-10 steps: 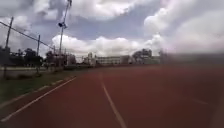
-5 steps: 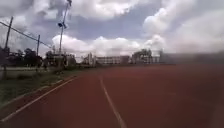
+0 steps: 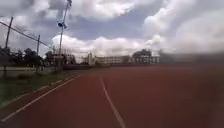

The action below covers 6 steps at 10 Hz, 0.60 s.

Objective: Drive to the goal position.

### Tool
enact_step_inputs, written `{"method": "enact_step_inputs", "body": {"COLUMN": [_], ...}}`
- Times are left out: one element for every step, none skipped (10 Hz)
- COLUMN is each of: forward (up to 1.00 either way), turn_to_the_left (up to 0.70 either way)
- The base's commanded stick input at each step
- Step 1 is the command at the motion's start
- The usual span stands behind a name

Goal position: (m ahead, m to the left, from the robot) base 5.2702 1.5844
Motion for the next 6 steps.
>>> {"method": "enact_step_inputs", "body": {"forward": [1.0,1.0,1.0,1.0,1.0,1.0], "turn_to_the_left": [0.0,0.0,0.0,0.0,0.0,0.0]}}
